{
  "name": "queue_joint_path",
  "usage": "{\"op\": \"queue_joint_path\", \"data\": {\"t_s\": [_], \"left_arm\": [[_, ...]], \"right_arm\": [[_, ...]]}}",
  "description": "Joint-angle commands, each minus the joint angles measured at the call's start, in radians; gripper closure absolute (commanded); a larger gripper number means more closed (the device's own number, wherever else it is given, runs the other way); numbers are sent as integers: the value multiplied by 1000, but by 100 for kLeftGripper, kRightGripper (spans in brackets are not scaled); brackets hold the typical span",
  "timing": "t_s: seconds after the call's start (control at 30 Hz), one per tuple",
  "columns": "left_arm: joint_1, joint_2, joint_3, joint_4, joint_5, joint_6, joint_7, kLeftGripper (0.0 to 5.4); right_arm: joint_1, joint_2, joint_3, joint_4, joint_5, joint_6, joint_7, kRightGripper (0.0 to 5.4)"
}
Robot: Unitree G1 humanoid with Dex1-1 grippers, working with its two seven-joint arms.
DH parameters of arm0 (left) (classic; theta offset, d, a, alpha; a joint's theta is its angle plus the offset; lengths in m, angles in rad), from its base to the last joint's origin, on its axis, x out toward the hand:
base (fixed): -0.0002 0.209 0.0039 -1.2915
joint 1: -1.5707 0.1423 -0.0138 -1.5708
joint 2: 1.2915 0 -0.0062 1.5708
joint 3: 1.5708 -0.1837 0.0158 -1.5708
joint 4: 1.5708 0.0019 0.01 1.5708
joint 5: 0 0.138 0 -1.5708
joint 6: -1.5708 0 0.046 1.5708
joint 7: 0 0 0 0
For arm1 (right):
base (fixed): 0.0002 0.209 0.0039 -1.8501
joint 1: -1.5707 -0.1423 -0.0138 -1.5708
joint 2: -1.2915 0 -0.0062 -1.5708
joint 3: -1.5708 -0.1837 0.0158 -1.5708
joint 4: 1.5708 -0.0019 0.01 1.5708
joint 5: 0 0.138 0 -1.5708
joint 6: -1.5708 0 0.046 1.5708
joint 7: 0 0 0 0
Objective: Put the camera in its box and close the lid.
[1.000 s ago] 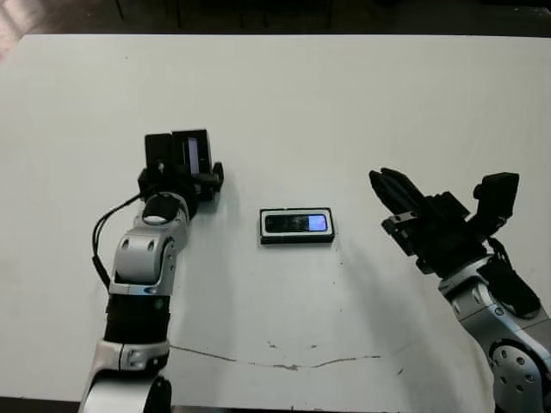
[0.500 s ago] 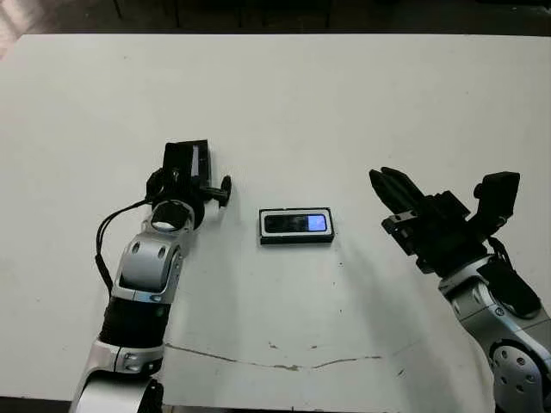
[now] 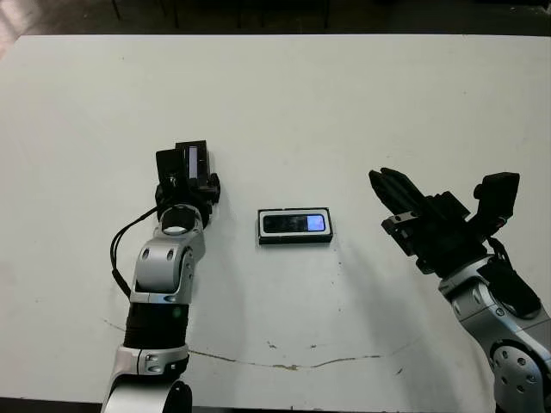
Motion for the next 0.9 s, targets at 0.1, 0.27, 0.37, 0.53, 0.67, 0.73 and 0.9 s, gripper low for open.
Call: {"op": "queue_joint_path", "data": {"t_s": [0.1, 0.27, 0.37, 0.53, 0.67, 0.73, 0.9], "left_arm": [[67, -5, 17, 71, -21, -2, -14, 318], [68, -4, 34, 72, -52, -16, -41, 321], [66, 3, 38, 53, -69, -4, -61, 321], [64, 52, 26, -98, -123, 61, -153, 322], [33, 133, 14, -285, -185, 128, -250, 327], [1, 198, 25, -336, -240, 143, -336, 328], [-96, 443, -16, -337, -318, 126, -608, 332]], "right_arm": [[16, -13, -8, 3, 3, 16, 2, 540], [15, -15, -9, 9, 5, 14, 6, 540], [17, -17, -7, 7, 1, 12, 3, 540], [25, -13, -9, 0, 6, 13, -3, 540], [31, -12, -14, 11, 5, -9, 13, 540], [32, -11, -17, 18, -2, -23, 18, 540], [27, -20, -41, 31, -8, -52, 30, 540]]}}
